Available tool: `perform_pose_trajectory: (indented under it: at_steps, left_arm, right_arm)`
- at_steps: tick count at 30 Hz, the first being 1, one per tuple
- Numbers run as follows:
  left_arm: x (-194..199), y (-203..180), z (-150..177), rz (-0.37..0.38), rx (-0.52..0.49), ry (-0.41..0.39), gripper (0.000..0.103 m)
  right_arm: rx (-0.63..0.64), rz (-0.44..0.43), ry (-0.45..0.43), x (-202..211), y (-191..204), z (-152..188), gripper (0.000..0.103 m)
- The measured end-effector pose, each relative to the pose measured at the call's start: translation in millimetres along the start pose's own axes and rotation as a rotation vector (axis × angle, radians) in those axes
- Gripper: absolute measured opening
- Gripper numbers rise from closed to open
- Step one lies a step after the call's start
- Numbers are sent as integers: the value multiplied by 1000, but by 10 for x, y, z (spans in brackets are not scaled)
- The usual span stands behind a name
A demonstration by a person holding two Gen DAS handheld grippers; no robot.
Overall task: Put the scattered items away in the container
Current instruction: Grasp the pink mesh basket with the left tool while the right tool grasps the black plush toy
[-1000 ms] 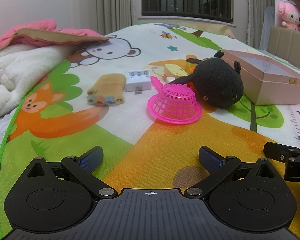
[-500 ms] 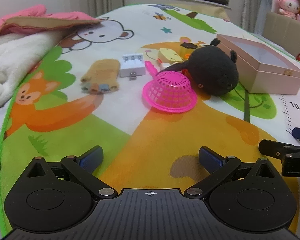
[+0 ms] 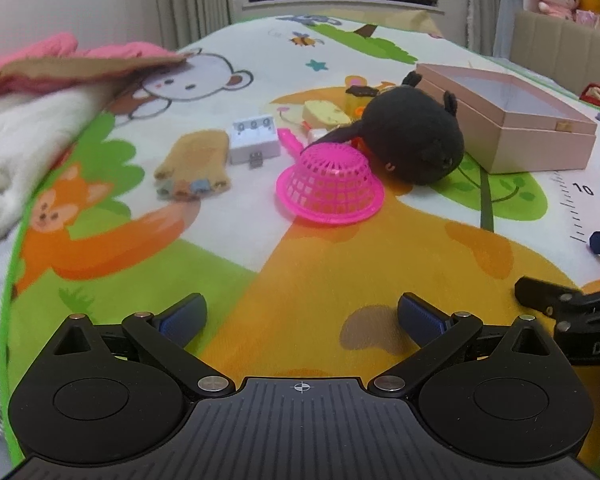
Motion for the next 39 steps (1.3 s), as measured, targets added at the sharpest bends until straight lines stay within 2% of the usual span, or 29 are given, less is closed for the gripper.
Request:
perform_pose_trajectory:
  at_steps: [5,10,13,16,19,20,21,22,26,28,31,36,37,38,39]
  left_arm:
    - [-44,53,-241,66,61,-91,103]
    - [-259,7,-492,87,64,-121,103]
    - [-412,-105,-572,96,30,-112,103]
    - [-565,-214,-612,70,-15,-98,103]
    - [-659,-221,-628,69,-24,-81,103]
    - [-656,-199,-627,75,-16,-79,100]
    - [-639,-168,-623,80,-10,-82,82]
    - [-616,-132,-614,81,-8,-85,73]
    - [-462,88,-522,102,32,-76,67]
    - [-341,189,-450,116,45,-71,64]
    - [-116,327,-297,156,50,-59,64]
    - [133,469,-96,175,52,-46,65]
    - [169,489,-65,176,52,-48,68]
    - [196,496,-44,177,49,-51,77]
    - [227,508,-23,178,47,-57,86]
  right_arm:
    - [-14,-13,-20,13,-19,23,103]
    - [-22,-18,-27,24,-30,27,103]
    - [-25,-20,-31,27,-31,26,103]
    - [-27,-25,-39,38,-36,11,103]
    - [-13,-31,-74,76,-32,-43,103]
    - [1,-29,-94,87,-20,-78,103]
    - [17,-27,-112,94,-4,-122,103]
    - [37,-24,-129,94,19,-179,103]
    - [129,-36,-187,1,165,-445,102]
    - [182,-40,-196,-101,276,-580,92]
    - [247,-52,-186,-304,447,-760,90]
    - [357,36,-175,-743,686,-947,95]
    - [367,40,-162,-826,705,-967,95]
    - [374,38,-147,-895,716,-985,94]
    - [378,30,-130,-938,722,-996,88]
Point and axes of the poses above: each gripper's, at about its wrist camera, not at the fingertips, and x roughly against the way its jaws point, y to its left, z to its underside, the point moved 1 cm from there along -x, roughly the way its jaws point, and after that the axes turned 8 degrees about -z, right-handed, at the moved point
